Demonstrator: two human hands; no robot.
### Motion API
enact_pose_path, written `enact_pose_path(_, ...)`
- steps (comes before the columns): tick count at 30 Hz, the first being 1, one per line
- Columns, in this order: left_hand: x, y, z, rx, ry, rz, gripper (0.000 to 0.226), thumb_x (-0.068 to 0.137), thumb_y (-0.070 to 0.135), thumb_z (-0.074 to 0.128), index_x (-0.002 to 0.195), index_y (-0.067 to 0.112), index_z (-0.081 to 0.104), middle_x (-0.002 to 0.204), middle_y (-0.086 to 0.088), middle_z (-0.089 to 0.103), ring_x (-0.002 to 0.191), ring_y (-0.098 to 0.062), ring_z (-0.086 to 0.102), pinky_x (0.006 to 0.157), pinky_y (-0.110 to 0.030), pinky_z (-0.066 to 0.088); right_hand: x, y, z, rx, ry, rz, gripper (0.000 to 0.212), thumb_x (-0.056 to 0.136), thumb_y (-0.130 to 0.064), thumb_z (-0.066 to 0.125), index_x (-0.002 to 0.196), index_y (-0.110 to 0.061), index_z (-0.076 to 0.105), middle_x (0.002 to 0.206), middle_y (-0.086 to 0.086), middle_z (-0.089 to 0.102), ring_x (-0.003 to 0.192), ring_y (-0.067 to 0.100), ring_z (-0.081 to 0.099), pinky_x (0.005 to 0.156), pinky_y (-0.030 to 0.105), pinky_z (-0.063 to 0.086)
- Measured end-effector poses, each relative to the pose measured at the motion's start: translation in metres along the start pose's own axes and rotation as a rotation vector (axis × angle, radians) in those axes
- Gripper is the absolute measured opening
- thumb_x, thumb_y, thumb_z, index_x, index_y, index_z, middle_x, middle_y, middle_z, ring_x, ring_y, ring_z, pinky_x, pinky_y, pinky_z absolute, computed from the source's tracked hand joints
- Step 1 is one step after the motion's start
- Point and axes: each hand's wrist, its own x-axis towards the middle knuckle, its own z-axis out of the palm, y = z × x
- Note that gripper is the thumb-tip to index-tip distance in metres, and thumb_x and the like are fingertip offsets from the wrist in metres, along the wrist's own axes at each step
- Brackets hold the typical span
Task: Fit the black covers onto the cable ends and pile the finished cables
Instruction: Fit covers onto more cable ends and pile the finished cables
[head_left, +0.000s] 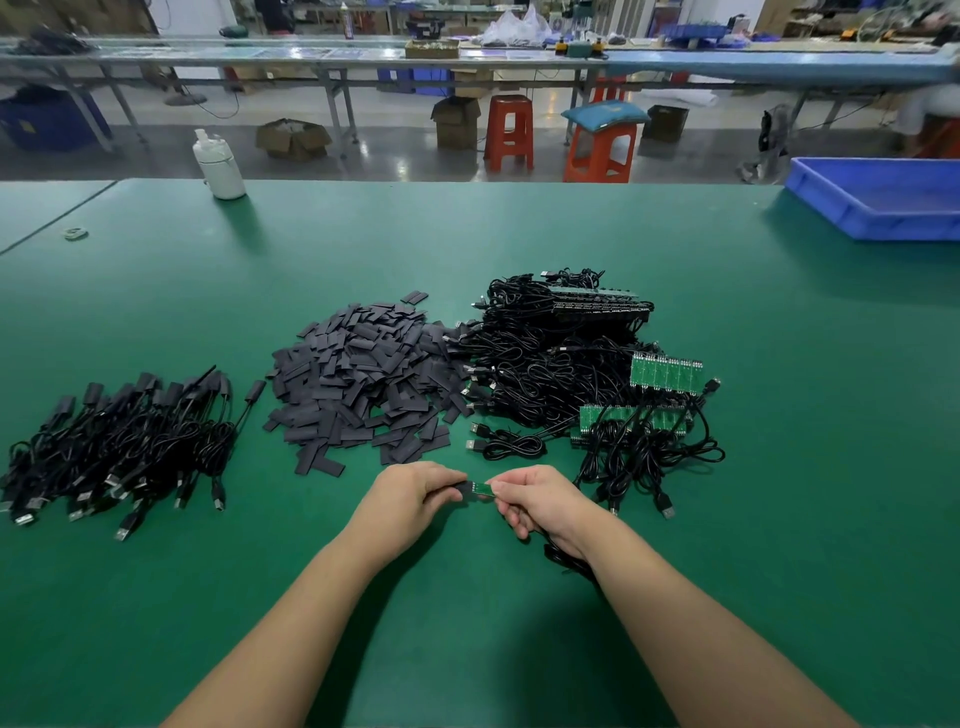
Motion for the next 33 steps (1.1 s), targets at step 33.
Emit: enact_pose_path(33, 0.008, 0.01, 0.005, 0.074, -0.086, 0.041, 0.023, 0.094, 0.027, 0.064, 0.115, 0.02, 0.072, 0.101, 0.002, 0.072, 0.092, -0.017, 0.065, 0.084, -0.032, 0.05, 0.002, 0.005, 0.004, 0.001, -0.046, -0.047, 0.011, 0.1, -0.007, 0.058, 0.107, -0.008, 0.066, 0.068, 0.003, 0.069, 0.053, 0.011, 0.058, 0.05, 0.023, 0.051)
